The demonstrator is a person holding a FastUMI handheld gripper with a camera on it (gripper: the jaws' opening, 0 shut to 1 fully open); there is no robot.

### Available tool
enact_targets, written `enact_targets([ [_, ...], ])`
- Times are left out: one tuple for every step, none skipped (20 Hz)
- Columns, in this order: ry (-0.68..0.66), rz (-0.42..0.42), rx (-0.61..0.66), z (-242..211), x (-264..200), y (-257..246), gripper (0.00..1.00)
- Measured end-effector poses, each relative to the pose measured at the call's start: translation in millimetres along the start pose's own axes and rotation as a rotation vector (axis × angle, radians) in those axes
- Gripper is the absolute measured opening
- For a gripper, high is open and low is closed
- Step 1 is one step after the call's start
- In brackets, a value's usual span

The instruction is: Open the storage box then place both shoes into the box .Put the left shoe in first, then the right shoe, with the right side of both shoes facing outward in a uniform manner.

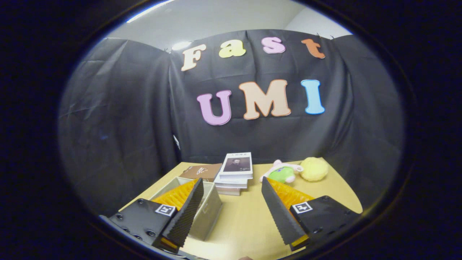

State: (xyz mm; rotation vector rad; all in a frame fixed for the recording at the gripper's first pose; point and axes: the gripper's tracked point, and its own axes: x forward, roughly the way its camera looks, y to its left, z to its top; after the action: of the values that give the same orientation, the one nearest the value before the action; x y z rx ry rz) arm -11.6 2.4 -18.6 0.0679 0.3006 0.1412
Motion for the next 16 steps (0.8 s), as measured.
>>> enact_targets([
  [-0.022, -0.011, -0.003, 4, -6, -13, 1.0],
  [-0.041, -0.022, -0.01, 7, -11, -26, 1.0],
  [-0.063, -0.036, -0.017, 11, -18, -39, 1.0],
  [-0.08, -0.051, -0.025, 14, -24, -51, 1.0],
  [-0.101, -0.064, -0.032, 17, -29, -62, 1.0],
  [-0.12, -0.076, -0.037, 19, -35, -73, 1.0],
  [-0.134, -0.089, -0.043, 20, -41, -83, 1.0],
  [-0.154, -0.106, -0.049, 25, -40, -97, 1.0],
  [-0.17, -0.119, -0.058, 26, -46, -106, 1.0],
  [-0.187, -0.131, -0.065, 27, -52, -114, 1.0],
  [-0.199, -0.143, -0.071, 24, -54, -121, 1.0],
  [-0.203, -0.152, -0.077, 22, -57, -127, 1.0],
  [-0.203, -0.159, -0.081, 19, -59, -132, 1.0],
  [-0.198, -0.161, -0.085, 16, -61, -136, 1.0],
  [-0.201, -0.167, -0.086, 16, -62, -142, 1.0],
  [-0.2, -0.172, -0.086, 14, -62, -147, 1.0],
])
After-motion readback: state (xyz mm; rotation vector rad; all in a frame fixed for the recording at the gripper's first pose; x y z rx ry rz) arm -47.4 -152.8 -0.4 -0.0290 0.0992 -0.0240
